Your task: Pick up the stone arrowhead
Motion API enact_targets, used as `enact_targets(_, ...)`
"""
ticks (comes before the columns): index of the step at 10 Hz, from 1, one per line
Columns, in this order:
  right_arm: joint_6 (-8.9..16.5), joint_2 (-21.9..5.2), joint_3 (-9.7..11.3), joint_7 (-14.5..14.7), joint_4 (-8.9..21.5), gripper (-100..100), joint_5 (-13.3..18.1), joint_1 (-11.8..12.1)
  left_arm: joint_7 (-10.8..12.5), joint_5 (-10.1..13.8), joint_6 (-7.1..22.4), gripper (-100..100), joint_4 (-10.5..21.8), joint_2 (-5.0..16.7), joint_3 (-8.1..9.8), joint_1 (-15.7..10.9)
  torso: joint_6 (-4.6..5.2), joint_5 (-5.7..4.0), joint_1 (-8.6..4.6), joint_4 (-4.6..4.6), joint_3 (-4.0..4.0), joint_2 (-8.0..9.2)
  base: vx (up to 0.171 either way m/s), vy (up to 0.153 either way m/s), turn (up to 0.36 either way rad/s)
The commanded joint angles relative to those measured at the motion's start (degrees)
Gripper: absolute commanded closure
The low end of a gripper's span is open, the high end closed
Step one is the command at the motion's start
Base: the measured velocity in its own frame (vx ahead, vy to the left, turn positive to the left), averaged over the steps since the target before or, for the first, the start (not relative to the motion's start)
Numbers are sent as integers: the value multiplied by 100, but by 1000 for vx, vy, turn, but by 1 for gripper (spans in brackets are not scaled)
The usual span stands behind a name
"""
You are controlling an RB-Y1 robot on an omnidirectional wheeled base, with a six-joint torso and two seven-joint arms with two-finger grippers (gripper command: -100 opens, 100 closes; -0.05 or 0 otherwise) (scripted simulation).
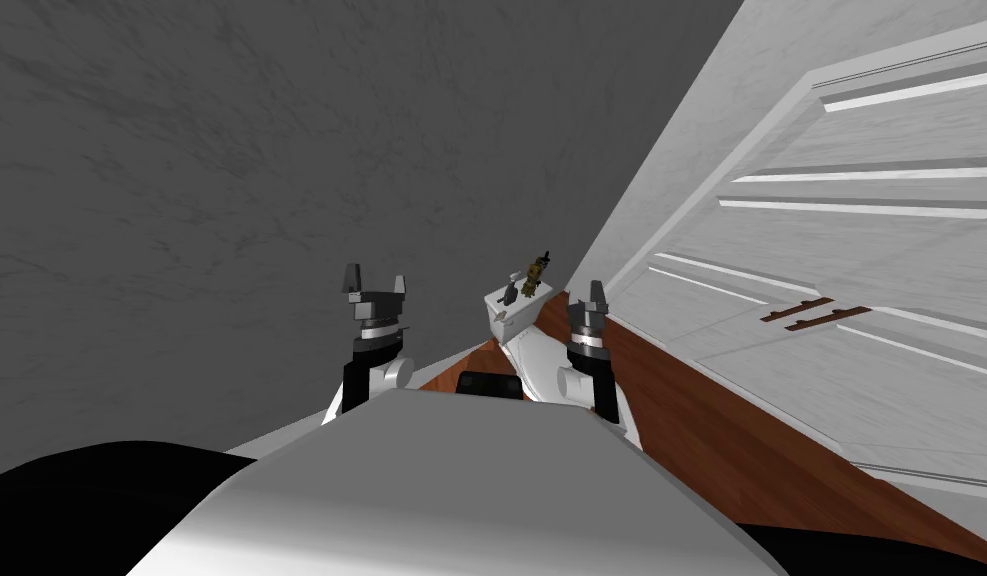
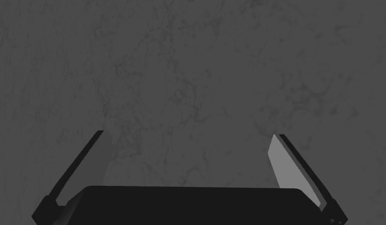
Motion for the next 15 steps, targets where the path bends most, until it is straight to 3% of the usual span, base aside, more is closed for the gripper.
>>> enact_targets(1,167,-260,6,-7,149,-100,-282,-108,0,0,0,0,0,0,0,0,0,0,0,0,0,0,-18,38,19)
enact_targets(3,414,-461,15,-17,365,-100,-613,-264,0,0,0,0,0,0,-1,0,-1,4,18,2,5,9,-31,61,16)
enact_targets(6,574,-546,20,-24,503,-100,-978,-364,0,0,0,0,0,0,-1,0,-1,4,20,2,5,8,-21,48,9)
enact_targets(9,961,-688,32,-42,831,-100,-1501,-600,0,0,0,0,0,0,0,0,0,4,16,2,4,6,-22,50,17)
enact_targets(10,961,-688,32,-42,831,-100,-1642,-600,0,0,0,0,0,0,-1,0,-1,4,20,1,4,7,-24,48,8)
enact_targets(11,1185,-747,37,-52,1019,-100,-1832,-733,0,0,0,0,0,0,0,0,0,5,18,2,5,8,-31,66,20)
enact_targets(12,1185,-747,37,-52,1019,-100,-1991,-733,0,0,0,0,0,-1,-1,0,0,5,25,2,6,11,-23,58,8)
enact_targets(13,1426,-799,41,-64,1221,-100,-2170,-875,0,0,0,0,0,0,-1,0,0,6,21,2,5,8,-31,65,33)
enact_targets(15,1426,-799,41,-64,1221,-100,-2442,-875,0,0,0,0,0,0,0,0,1,5,20,2,5,8,-15,37,0)
